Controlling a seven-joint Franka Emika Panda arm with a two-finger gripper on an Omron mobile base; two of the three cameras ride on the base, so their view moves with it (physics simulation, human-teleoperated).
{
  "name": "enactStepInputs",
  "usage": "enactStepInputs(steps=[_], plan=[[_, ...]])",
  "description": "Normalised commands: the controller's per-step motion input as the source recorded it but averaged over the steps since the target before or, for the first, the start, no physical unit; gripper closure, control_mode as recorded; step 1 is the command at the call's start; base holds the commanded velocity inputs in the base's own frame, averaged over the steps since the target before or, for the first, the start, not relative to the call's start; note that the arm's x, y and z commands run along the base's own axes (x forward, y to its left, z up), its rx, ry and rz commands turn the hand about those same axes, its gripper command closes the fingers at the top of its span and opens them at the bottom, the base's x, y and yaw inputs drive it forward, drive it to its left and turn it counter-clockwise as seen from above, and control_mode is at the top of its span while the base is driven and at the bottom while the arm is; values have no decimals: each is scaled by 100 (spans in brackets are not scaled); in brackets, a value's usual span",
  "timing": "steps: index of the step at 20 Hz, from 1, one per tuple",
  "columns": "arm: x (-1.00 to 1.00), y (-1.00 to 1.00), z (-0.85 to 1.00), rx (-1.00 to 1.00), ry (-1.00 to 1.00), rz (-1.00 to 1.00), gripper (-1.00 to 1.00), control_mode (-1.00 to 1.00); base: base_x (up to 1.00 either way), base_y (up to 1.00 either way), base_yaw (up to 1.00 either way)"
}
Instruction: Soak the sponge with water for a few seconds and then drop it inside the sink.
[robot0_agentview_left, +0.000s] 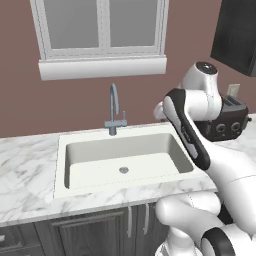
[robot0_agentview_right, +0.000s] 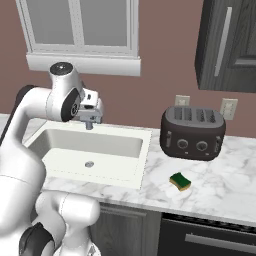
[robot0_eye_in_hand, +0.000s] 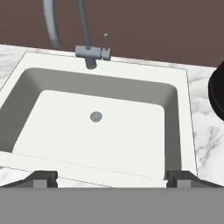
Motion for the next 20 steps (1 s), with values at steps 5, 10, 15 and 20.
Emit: enactStepInputs(steps=[5, 10, 15, 20], plan=[[5, 19, -2, -6, -12, 4, -100, -100, 0, 0, 0], [0, 16, -23, 3, -15, 0, -100, -100, 0, 0, 0], [3, 0, -13, 5, -4, 1, -100, -100, 0, 0, 0], [0, -11, 0, 4, 0, 4, -100, -100, 0, 0, 0]])
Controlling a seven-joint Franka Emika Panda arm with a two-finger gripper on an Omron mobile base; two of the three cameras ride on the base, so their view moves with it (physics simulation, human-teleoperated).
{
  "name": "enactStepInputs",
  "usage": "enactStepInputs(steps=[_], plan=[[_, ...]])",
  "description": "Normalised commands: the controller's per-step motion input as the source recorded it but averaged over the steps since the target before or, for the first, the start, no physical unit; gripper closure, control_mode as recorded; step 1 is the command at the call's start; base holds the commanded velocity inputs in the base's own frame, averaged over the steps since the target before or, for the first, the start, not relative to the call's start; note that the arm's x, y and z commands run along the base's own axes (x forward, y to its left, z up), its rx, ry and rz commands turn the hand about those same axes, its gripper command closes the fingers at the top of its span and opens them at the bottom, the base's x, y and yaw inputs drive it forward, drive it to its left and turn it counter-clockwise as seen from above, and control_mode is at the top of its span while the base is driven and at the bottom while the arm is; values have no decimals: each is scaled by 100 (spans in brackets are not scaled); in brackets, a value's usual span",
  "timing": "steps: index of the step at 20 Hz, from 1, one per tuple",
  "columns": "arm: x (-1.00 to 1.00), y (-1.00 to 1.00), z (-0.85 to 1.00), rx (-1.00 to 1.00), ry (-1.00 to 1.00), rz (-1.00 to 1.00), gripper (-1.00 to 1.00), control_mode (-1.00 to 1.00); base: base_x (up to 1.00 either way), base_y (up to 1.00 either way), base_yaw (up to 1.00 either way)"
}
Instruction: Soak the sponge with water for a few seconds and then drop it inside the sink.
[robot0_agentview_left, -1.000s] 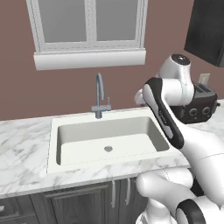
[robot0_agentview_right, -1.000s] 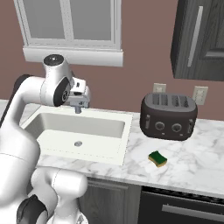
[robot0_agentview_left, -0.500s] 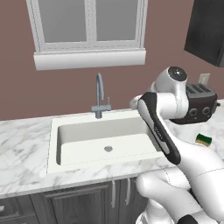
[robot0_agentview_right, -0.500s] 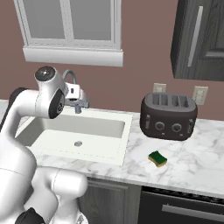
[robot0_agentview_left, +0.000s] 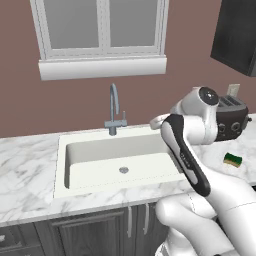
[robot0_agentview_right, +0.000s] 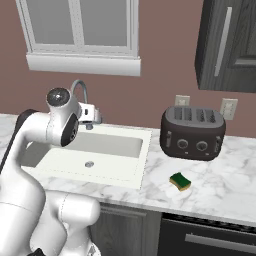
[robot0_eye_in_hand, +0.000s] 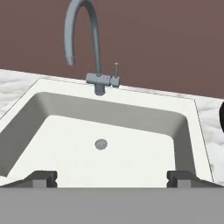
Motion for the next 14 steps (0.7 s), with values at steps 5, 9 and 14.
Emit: enactStepInputs(steps=[5, 9, 14], plan=[[6, -12, 0, 7, 0, 2, -100, -100, 0, 0, 0], [14, -13, 0, 9, -1, 5, -100, -100, 0, 0, 0], [14, -3, 0, 9, -7, 4, -100, -100, 0, 0, 0]])
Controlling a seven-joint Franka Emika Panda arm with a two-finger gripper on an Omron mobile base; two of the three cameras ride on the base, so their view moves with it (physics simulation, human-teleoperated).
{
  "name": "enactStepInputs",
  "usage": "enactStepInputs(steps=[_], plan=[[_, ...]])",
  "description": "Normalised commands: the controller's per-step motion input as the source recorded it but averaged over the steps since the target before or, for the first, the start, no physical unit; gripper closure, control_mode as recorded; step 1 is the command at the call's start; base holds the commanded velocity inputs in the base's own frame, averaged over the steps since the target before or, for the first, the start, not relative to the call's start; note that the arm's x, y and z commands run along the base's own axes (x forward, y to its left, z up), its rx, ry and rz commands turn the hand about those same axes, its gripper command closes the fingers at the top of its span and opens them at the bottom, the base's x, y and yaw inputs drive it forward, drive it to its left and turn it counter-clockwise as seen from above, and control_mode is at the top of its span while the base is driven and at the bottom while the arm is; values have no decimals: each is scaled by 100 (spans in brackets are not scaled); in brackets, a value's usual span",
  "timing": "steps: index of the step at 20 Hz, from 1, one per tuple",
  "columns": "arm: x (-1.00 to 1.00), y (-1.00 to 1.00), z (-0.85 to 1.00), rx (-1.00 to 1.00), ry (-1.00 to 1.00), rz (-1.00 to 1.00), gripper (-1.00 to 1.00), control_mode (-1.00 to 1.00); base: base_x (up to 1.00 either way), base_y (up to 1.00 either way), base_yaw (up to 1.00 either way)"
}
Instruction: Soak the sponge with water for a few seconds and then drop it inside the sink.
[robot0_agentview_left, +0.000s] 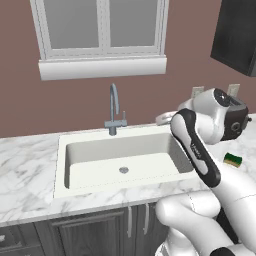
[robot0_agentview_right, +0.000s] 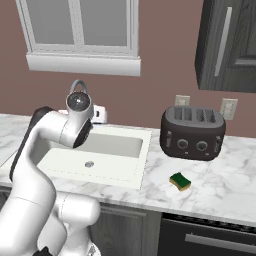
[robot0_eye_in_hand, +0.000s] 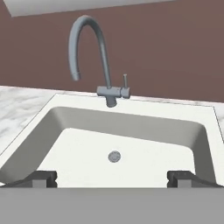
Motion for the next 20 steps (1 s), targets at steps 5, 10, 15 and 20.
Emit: enactStepInputs(steps=[5, 10, 15, 20], plan=[[25, 0, 0, 6, -13, 0, -100, -100, 0, 0, 0], [44, 0, 0, 5, -16, 1, -100, -100, 0, 0, 0], [32, 0, 0, 2, -14, 1, -100, -100, 0, 0, 0], [18, 0, 0, 3, -11, 8, -100, -100, 0, 0, 0]])
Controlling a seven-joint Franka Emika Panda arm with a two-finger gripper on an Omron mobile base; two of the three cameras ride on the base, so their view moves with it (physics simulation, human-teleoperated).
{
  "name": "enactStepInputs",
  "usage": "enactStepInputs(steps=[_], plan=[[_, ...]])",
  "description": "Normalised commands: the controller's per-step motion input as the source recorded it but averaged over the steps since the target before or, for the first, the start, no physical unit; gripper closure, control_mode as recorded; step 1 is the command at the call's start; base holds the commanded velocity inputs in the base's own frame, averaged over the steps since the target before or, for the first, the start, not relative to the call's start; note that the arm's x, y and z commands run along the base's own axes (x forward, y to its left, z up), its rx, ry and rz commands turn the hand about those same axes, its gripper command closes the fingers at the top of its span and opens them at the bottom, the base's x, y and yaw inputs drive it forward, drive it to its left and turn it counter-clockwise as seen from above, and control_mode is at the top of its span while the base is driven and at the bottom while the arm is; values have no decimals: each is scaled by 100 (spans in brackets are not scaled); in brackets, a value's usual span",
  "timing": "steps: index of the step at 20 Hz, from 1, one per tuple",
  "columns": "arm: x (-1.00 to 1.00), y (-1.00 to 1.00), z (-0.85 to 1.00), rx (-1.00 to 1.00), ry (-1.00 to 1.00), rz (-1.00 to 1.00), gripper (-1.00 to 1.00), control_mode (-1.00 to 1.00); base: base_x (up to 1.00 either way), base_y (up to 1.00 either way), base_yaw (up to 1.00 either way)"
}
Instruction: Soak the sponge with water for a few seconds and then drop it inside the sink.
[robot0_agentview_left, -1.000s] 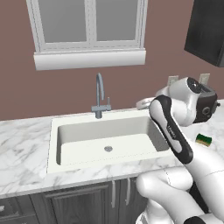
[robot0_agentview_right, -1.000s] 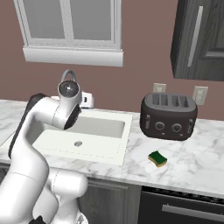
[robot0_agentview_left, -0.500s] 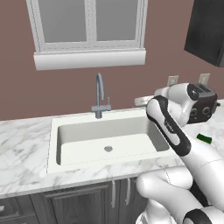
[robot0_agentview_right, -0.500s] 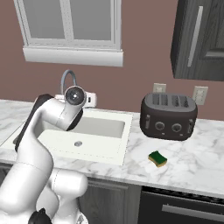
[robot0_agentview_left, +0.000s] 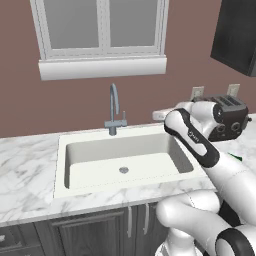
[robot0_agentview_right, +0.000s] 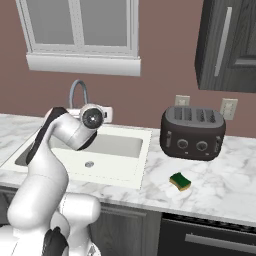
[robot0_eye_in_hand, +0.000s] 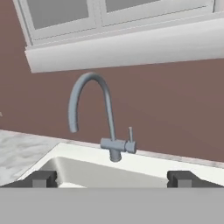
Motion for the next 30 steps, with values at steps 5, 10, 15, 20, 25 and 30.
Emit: enactStepInputs(steps=[5, 10, 15, 20, 25, 30], plan=[[1, 0, 0, 1, -3, 14, -100, -100, 0, 0, 0], [-3, 0, 2, 0, 0, 17, -100, -100, 0, 0, 0], [-13, 1, 0, 0, 0, 14, -100, -100, 0, 0, 0], [-1, 0, -4, 0, -2, 5, -100, -100, 0, 0, 0], [0, 0, -33, 0, -12, 0, -100, -100, 0, 0, 0], [3, 0, -27, 2, -7, 0, -100, -100, 0, 0, 0]])
